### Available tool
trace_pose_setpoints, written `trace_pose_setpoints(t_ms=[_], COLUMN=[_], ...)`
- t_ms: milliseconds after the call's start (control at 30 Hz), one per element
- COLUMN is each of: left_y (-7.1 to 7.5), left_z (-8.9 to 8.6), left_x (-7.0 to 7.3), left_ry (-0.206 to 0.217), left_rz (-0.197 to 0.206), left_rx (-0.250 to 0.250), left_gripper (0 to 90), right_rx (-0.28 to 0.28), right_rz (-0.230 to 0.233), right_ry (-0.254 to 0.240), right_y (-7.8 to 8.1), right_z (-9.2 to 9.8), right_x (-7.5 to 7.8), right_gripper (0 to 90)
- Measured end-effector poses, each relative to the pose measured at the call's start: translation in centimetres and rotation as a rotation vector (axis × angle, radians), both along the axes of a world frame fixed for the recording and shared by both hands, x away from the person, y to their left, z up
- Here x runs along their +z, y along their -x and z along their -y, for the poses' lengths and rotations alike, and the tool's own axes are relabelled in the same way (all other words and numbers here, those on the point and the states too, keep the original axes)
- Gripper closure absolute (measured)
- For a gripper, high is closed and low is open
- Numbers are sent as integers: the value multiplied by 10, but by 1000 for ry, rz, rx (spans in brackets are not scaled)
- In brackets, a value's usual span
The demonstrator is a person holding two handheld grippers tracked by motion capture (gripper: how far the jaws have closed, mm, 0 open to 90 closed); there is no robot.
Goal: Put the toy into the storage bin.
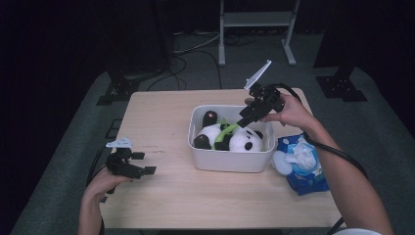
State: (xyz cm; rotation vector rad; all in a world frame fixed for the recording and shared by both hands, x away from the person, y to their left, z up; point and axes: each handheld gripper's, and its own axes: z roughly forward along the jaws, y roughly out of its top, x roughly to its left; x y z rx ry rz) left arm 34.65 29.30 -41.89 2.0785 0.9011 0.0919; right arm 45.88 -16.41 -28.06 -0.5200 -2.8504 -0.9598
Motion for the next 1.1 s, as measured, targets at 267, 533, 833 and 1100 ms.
trace_pose_setpoints(t_ms=[267,533,833,1100], left_y=[0,-1,-2,-2], left_z=[2,4,6,7], left_x=[-1,-2,-4,-4], left_ry=[0,-4,-5,-6], left_rz=[-3,-8,-12,-14], left_rx=[-2,-10,-13,-16], left_gripper=[76,76,76,76], right_rx=[-24,-50,-84,-114], right_rz=[2,11,18,10], right_ry=[-13,-28,-39,-46], right_y=[4,9,16,22], right_z=[11,26,43,57], right_x=[2,5,10,9], right_gripper=[441,427,418,410])
